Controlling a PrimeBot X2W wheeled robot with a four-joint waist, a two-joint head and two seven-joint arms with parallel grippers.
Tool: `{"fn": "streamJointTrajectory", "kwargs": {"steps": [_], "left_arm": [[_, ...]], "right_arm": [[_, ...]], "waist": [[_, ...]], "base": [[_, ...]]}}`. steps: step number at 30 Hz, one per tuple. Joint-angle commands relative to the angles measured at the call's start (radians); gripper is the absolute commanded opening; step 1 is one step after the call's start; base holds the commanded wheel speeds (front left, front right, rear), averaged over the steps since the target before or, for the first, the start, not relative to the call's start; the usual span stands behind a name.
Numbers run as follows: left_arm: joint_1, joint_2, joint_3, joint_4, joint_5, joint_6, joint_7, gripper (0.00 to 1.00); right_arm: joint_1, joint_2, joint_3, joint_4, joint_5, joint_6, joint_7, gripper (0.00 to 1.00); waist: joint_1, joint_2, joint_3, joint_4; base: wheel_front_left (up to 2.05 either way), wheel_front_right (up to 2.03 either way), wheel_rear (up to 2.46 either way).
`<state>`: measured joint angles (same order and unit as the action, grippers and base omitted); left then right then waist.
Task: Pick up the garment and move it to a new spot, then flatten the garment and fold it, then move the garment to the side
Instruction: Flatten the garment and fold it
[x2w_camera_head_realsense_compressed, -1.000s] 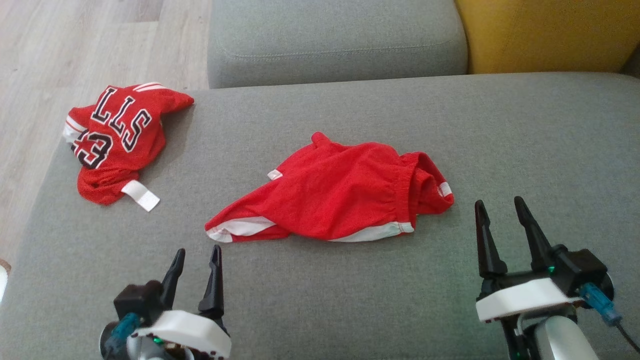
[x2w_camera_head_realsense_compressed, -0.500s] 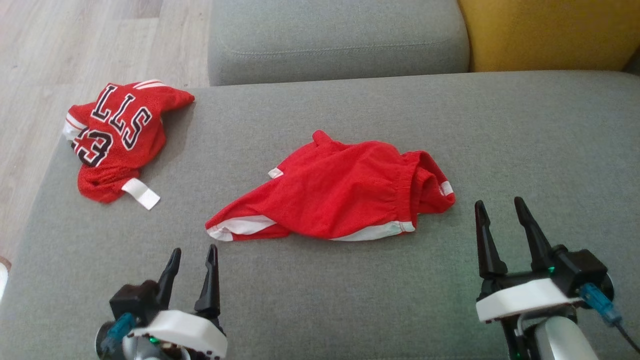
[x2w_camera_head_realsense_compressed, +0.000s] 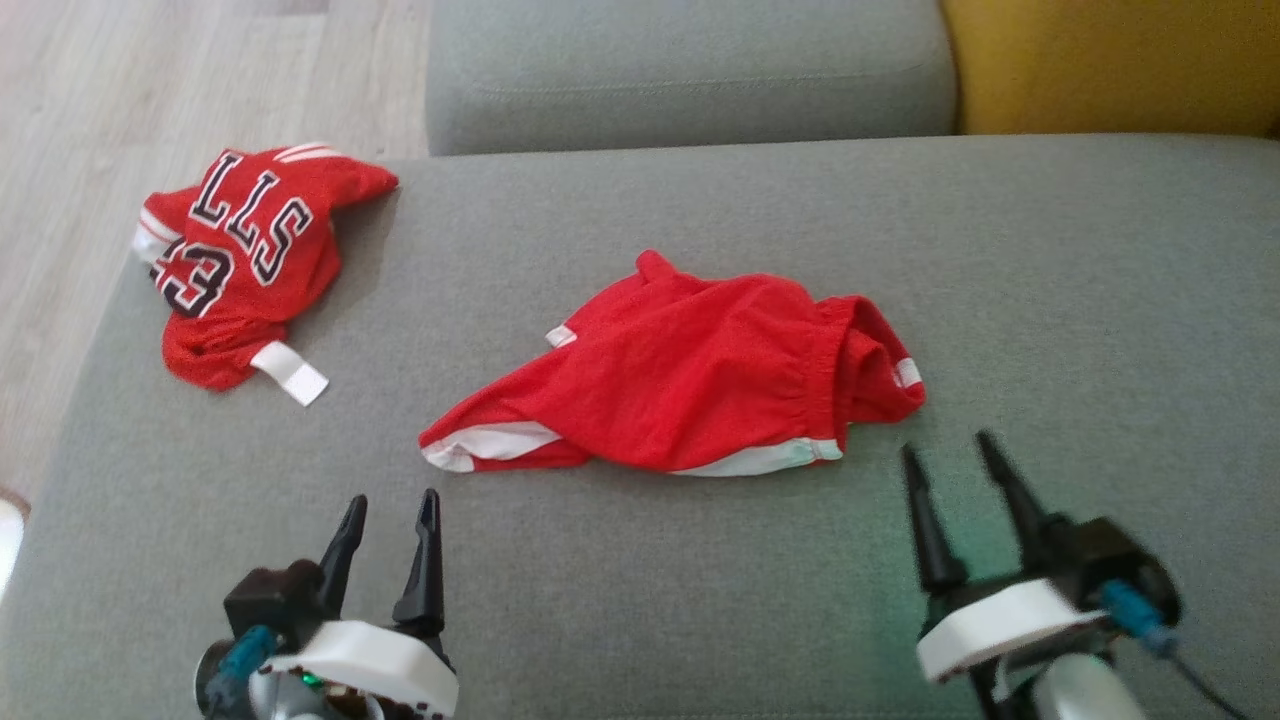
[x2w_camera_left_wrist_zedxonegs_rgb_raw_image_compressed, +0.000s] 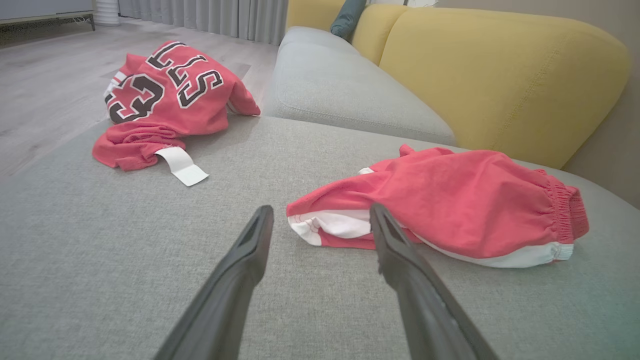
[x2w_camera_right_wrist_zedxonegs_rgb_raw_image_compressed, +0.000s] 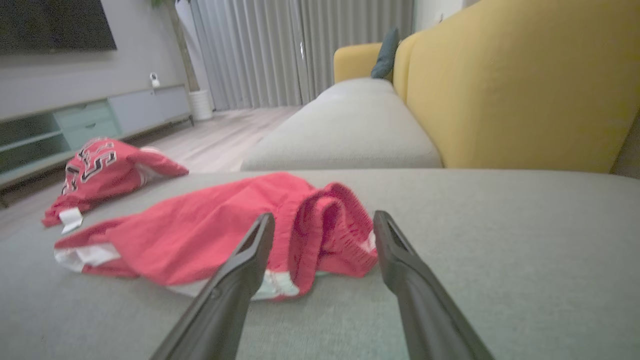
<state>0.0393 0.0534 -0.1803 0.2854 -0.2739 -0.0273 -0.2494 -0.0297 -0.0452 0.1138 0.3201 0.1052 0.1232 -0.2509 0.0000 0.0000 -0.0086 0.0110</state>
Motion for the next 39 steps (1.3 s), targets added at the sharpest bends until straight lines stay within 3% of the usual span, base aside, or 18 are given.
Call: {"fn": "streamJointTrajectory", "kwargs": {"steps": [1, 14, 21, 22, 24, 25, 31, 32, 39], "left_arm": [[-0.039, -0.003, 0.028, -0.033, 0.007, 0.0, -0.012, 1.0], [-0.087, -0.003, -0.009, -0.053, -0.018, 0.017, -0.012, 1.0], [-0.099, -0.003, -0.009, -0.059, -0.022, 0.023, -0.012, 1.0], [-0.1, -0.003, -0.009, -0.06, -0.022, 0.024, -0.012, 1.0], [-0.101, -0.003, -0.007, -0.06, -0.022, 0.024, -0.012, 1.0], [-0.102, -0.003, -0.007, -0.06, -0.022, 0.025, -0.012, 1.0], [-0.107, -0.003, -0.005, -0.054, -0.022, 0.023, -0.012, 1.0], [-0.108, -0.003, -0.005, -0.051, -0.022, 0.022, -0.012, 1.0], [-0.113, -0.003, -0.031, -0.012, -0.031, -0.007, -0.012, 1.0]], "right_arm": [[-0.041, -0.005, 0.04, -0.001, -0.021, 0.008, -0.011, 1.0], [-0.214, -0.005, 0.025, 0.294, -0.166, 0.008, -0.011, 1.0], [-0.256, -0.005, 0.004, 0.359, -0.193, 0.008, -0.011, 1.0], [-0.26, -0.005, 0.004, 0.36, -0.194, 0.008, -0.011, 0.95], [-0.266, -0.005, 0.008, 0.361, -0.195, 0.008, -0.011, 0.74], [-0.268, -0.005, 0.011, 0.361, -0.194, 0.008, -0.011, 0.56], [-0.277, -0.005, 0.036, 0.377, -0.186, 0.008, -0.011, 0.14], [-0.279, -0.005, 0.04, 0.38, -0.184, 0.008, -0.011, 0.01], [-0.269, -0.005, 0.019, 0.33, -0.151, 0.008, -0.011, 0.0]], "waist": [[0.0, 0.0, 0.012, 0.013], [0.0, 0.0, 0.11, 0.118], [0.0, 0.0, 0.138, 0.136], [0.0, 0.0, 0.141, 0.136], [0.0, 0.0, 0.145, 0.134], [0.0, 0.0, 0.147, 0.133], [0.0, 0.0, 0.154, 0.118], [0.0, 0.0, 0.155, 0.114], [0.0, 0.0, 0.16, 0.079]], "base": [[0.0, 0.0, 0.0], [0.0, 0.0, 0.0], [0.0, 0.0, 0.0], [0.0, 0.0, 0.0], [0.0, 0.0, 0.0], [0.0, 0.0, 0.0], [0.0, 0.0, 0.0], [0.0, 0.0, 0.0], [0.0, 0.0, 0.0]]}}
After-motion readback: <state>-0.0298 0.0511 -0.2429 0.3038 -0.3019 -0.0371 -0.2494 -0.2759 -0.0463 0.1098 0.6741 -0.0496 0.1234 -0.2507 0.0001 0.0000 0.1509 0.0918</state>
